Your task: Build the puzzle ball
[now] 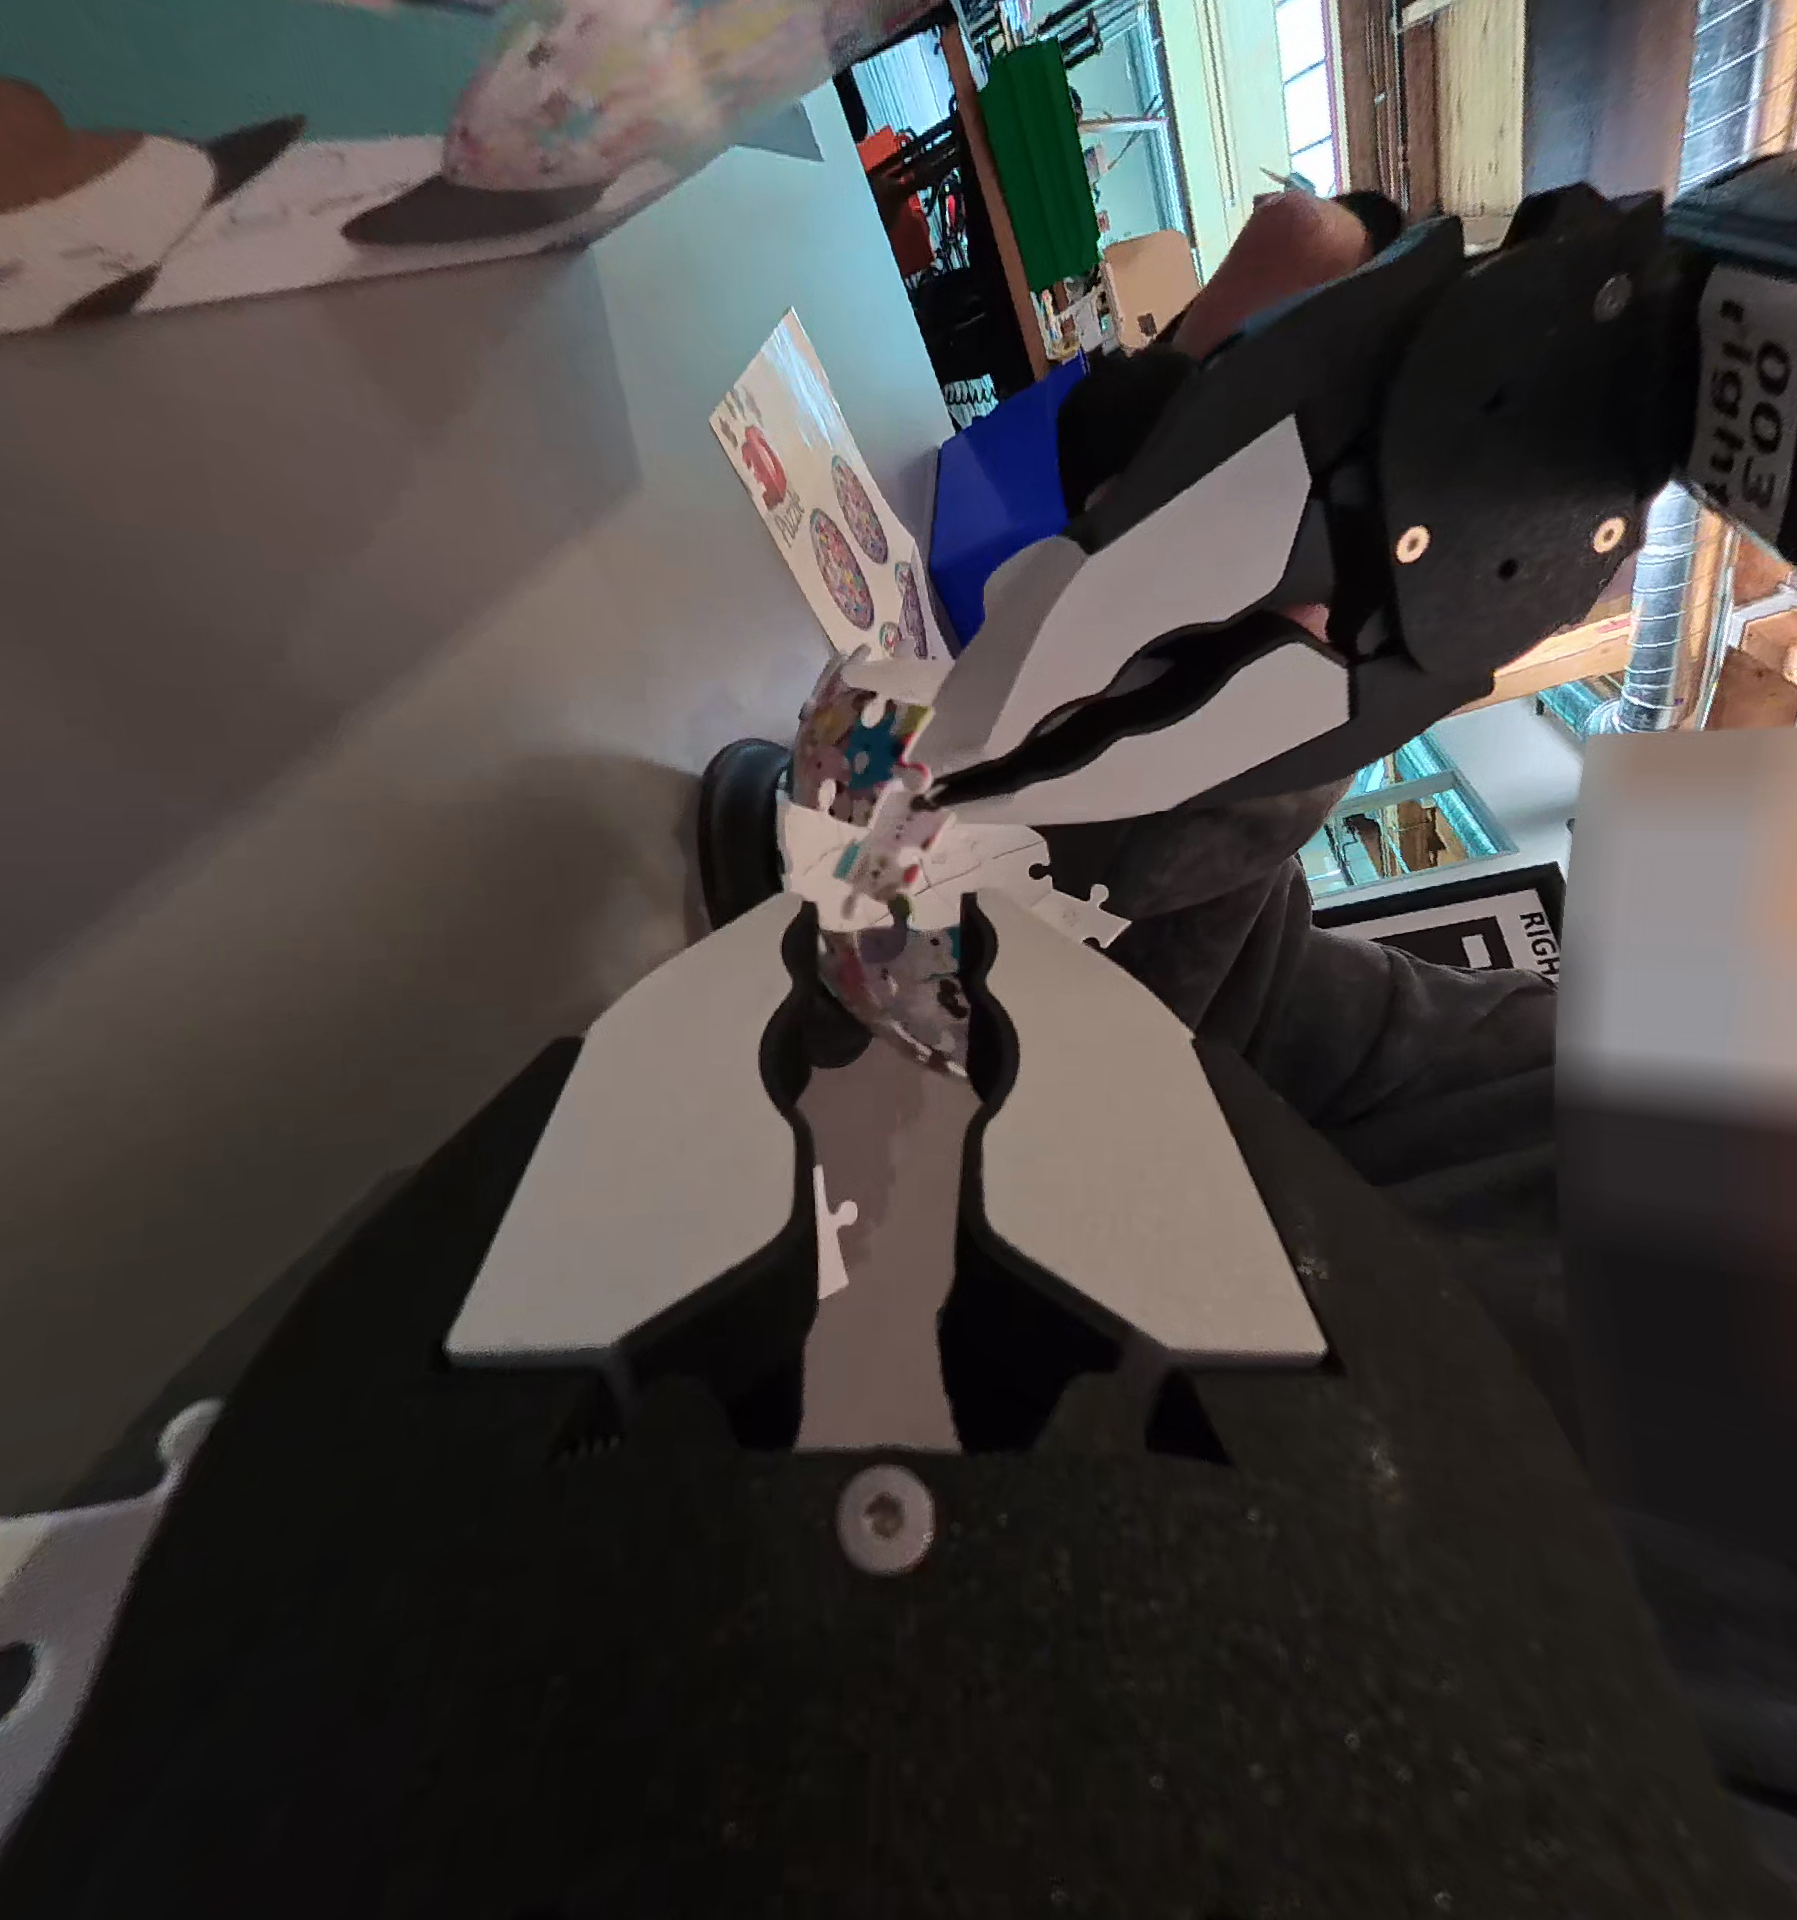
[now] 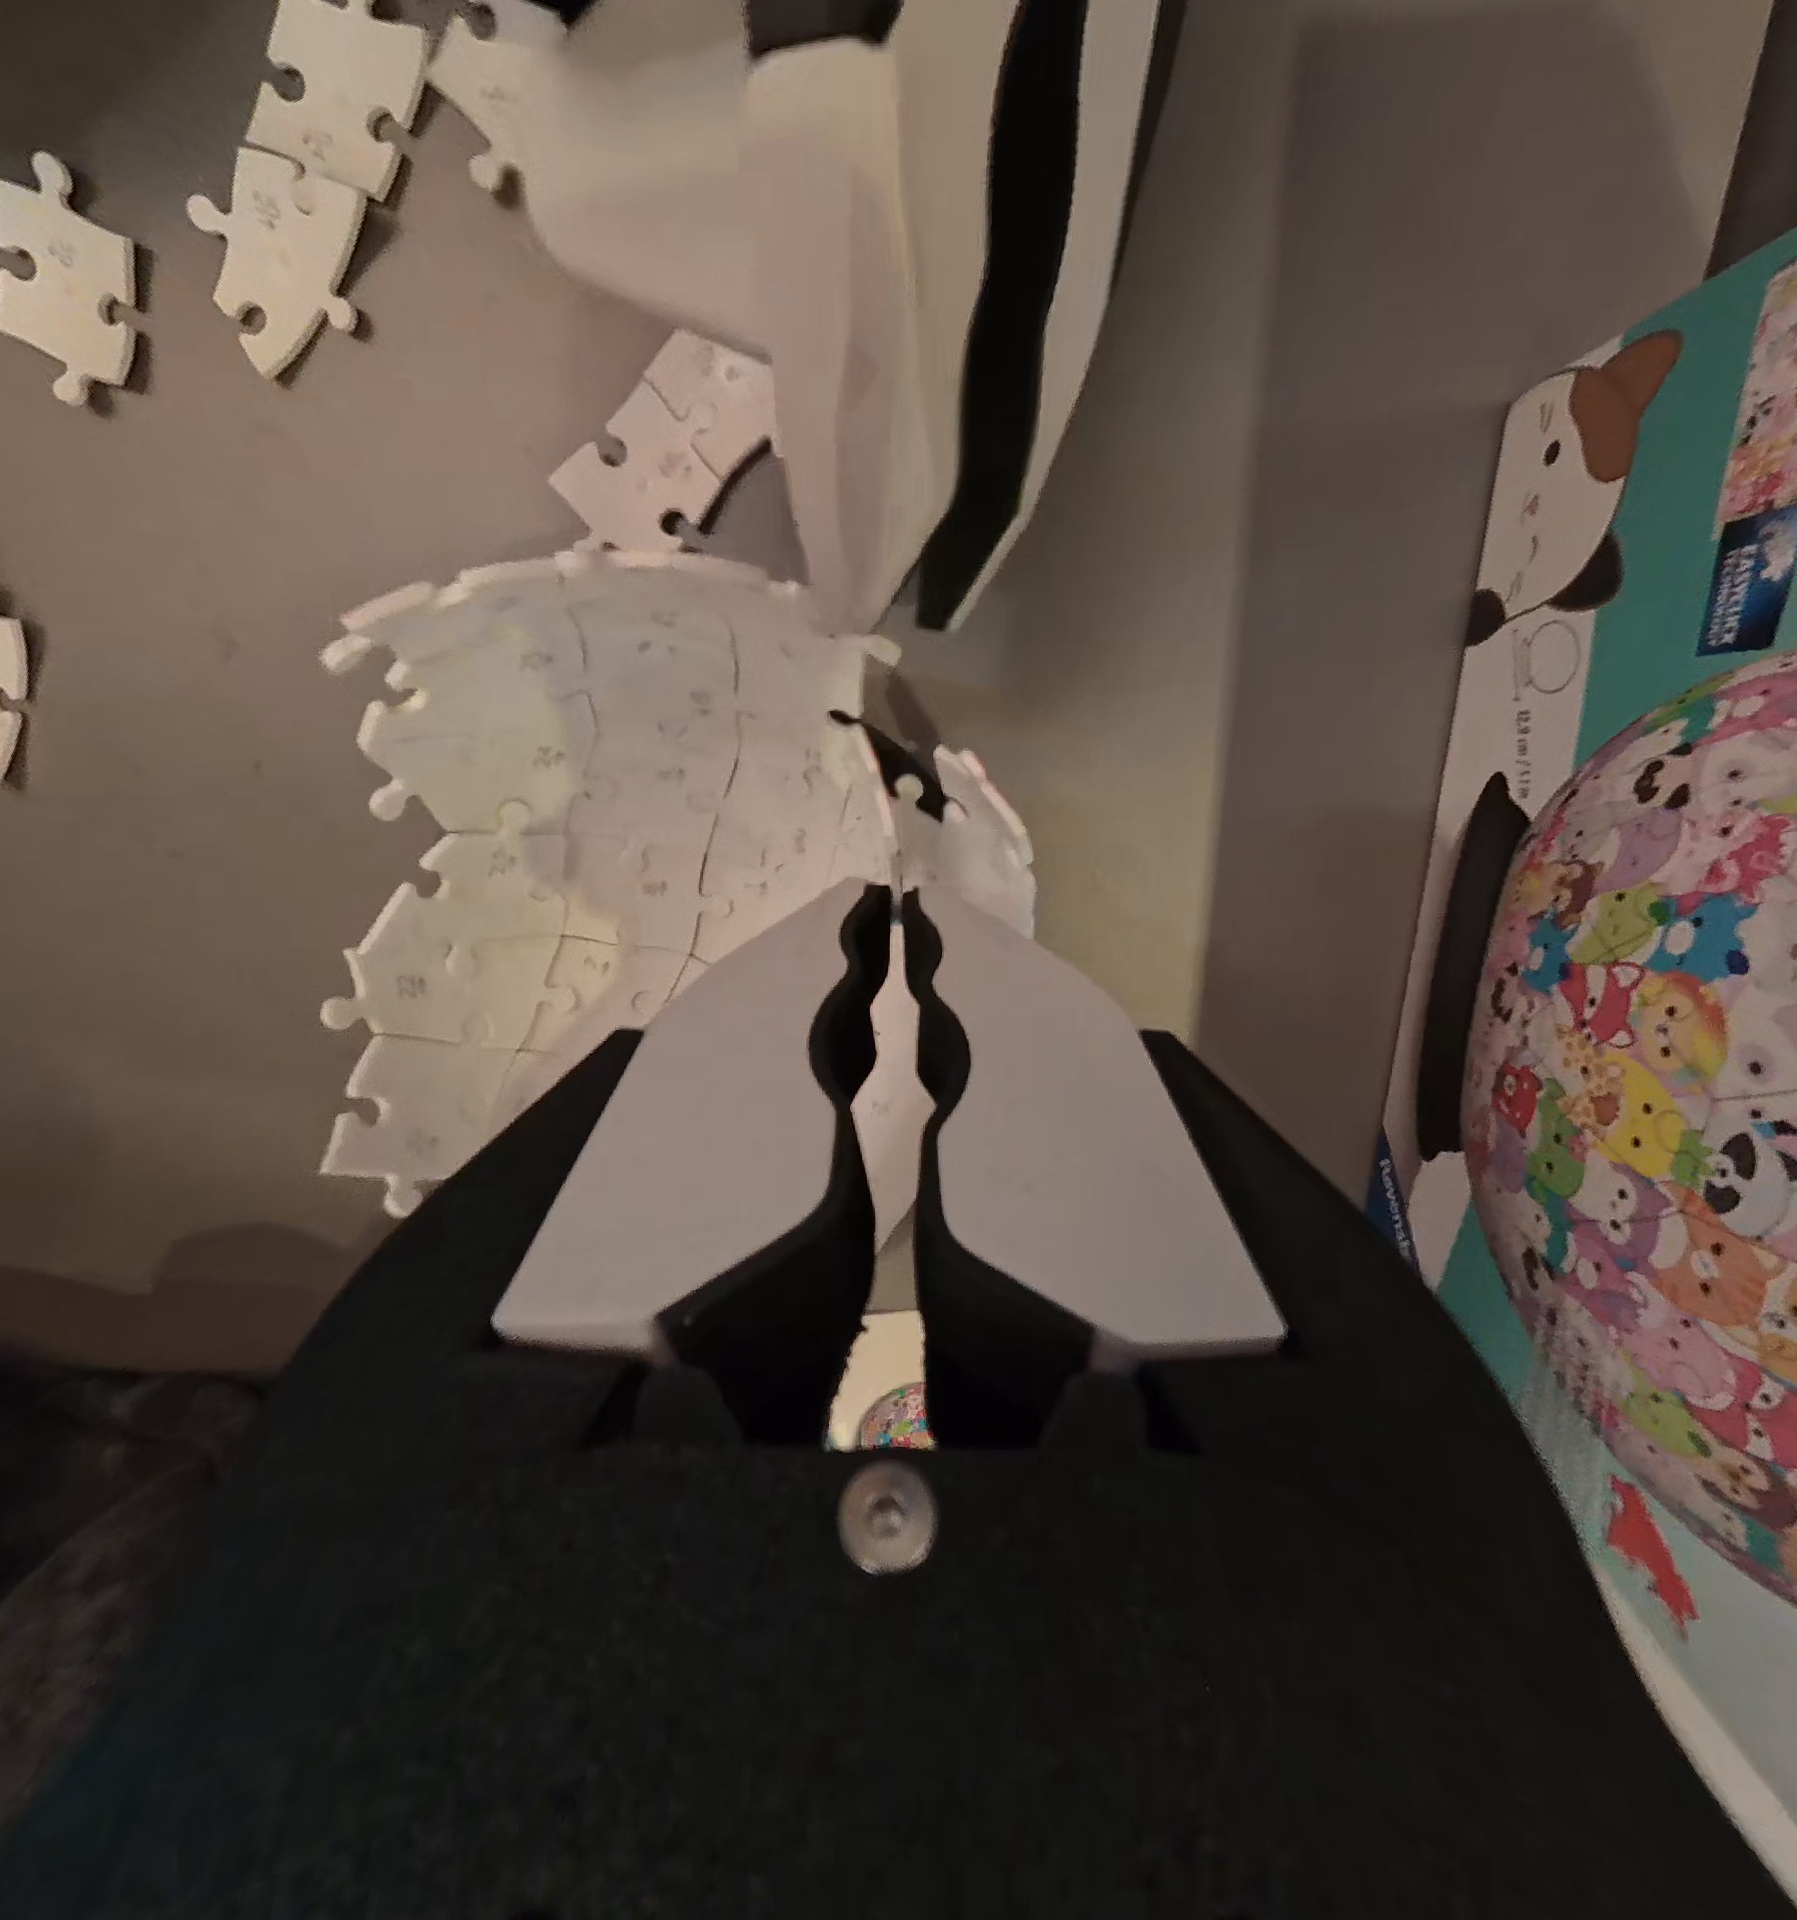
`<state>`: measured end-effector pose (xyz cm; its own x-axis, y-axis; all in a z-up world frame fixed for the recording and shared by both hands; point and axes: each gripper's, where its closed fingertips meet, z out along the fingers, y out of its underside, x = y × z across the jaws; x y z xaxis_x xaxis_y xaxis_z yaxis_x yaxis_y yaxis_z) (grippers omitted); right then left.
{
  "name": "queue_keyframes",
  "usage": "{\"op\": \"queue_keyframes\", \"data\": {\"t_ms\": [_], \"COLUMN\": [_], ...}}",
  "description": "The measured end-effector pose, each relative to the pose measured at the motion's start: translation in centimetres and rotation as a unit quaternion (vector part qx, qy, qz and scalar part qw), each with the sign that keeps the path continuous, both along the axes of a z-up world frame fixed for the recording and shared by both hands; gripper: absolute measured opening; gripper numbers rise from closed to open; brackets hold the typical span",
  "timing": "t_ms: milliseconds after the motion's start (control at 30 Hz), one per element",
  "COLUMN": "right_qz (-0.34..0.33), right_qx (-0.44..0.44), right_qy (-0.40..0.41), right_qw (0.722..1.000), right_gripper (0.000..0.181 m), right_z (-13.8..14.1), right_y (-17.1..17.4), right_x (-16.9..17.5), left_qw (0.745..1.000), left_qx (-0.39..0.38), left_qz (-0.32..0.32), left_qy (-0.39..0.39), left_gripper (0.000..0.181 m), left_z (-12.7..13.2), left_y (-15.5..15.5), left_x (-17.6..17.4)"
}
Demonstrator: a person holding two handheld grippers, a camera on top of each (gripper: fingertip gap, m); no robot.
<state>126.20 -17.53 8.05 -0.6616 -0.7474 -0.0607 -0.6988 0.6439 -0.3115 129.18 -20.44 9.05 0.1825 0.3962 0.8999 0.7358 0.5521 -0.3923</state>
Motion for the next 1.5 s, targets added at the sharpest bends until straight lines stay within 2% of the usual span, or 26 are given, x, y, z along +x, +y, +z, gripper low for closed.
{"op": "queue_keyframes", "data": {"t_ms": [100,533,800,1333,1500], "right_qz": [0.009,0.023,0.039,0.056,0.068], "right_qx": [-0.01,-0.017,-0.048,-0.072,-0.078], "right_qy": [-0.017,0.01,0.057,0.072,0.084], "right_qw": [1.0,1.0,0.996,0.993,0.991], "right_gripper": [0.002,0.002,0.005,0.012,0.007], "right_z": [0.5,-0.3,-0.9,-1.2,-1.5], "right_y": [-0.2,-0.8,-1.6,-1.8,-1.8], "right_x": [0.6,0.5,0.2,0.5,0.4], "left_qw": [1.0,1.0,0.999,0.999,1.0], "left_qx": [-0.007,-0.012,-0.025,-0.024,-0.018], "left_qz": [0.006,-0.008,-0.012,-0.004,-0.005], "left_qy": [-0.004,-0.014,-0.021,-0.024,-0.01], "left_gripper": [0.025,0.025,0.024,0.024,0.024], "left_z": [0.0,-0.2,-0.3,-0.7,-0.4], "left_y": [-0.4,0.7,0.9,0.8,1.1], "left_x": [0.1,-0.3,-0.3,-0.9,-1.5]}}
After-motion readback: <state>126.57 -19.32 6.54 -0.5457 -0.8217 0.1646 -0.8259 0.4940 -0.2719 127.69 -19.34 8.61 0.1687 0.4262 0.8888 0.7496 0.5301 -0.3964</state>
